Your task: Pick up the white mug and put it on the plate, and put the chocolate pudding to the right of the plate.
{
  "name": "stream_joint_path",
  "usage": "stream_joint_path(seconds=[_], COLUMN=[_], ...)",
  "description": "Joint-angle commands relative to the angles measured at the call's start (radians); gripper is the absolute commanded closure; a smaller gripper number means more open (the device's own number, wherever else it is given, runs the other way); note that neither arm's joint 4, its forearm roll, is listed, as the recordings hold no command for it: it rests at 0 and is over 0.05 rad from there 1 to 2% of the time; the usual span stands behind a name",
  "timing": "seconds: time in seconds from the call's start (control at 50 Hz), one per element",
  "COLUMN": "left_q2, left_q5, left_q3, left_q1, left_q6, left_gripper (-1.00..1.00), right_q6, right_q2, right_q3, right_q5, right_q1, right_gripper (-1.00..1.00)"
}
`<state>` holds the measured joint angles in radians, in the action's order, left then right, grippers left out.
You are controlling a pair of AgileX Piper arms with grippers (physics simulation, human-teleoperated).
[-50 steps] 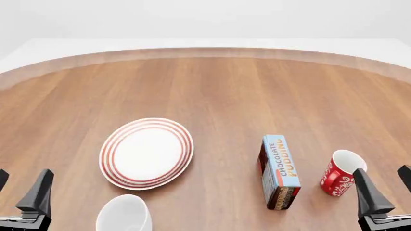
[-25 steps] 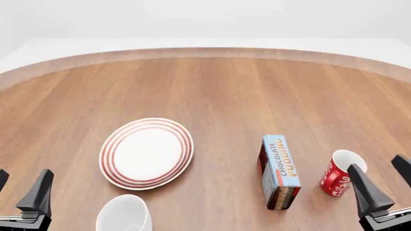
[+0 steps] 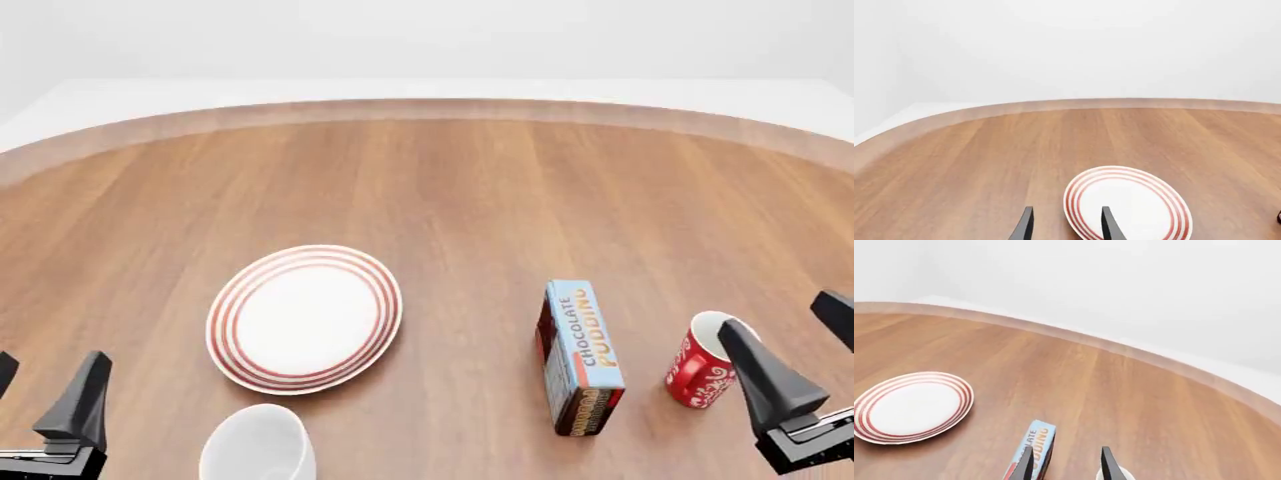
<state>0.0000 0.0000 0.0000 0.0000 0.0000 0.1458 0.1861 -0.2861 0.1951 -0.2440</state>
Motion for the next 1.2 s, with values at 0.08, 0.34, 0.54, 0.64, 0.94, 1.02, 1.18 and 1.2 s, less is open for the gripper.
stream_joint_path(seconds=[0.08,0.34,0.54,0.64,0.94,1.02,1.18,1.2], left_q2=[0.0,0.0,0.0,0.0,0.0,0.0,0.0,0.0], left_q5=[0.0,0.0,0.0,0.0,0.0,0.0,0.0,0.0], left_q3=[0.0,0.0,0.0,0.0,0.0,0.0,0.0,0.0], left_q1=[0.0,0.0,0.0,0.0,0.0,0.0,0.0,0.0], left_q6=[0.0,0.0,0.0,0.0,0.0,0.0,0.0,0.0], left_gripper=[-1.0,-1.0,-1.0,-1.0,-1.0,-1.0,-1.0,-1.0], right_q6=[0.031,0.089,0.133,0.15,0.203,0.201,0.133,0.132], right_q2=[0.083,0.143,0.174,0.196,0.254,0.277,0.447,0.444], right_q3=[-0.084,-0.178,-0.235,-0.251,-0.31,-0.336,-0.425,-0.426], right_q5=[0.048,0.119,0.162,0.172,0.209,0.231,0.265,0.269], right_q1=[-0.028,-0.055,-0.065,-0.081,-0.108,-0.118,-0.177,-0.177], right_gripper=[-1.0,-1.0,-1.0,-1.0,-1.0,-1.0,-1.0,-1.0])
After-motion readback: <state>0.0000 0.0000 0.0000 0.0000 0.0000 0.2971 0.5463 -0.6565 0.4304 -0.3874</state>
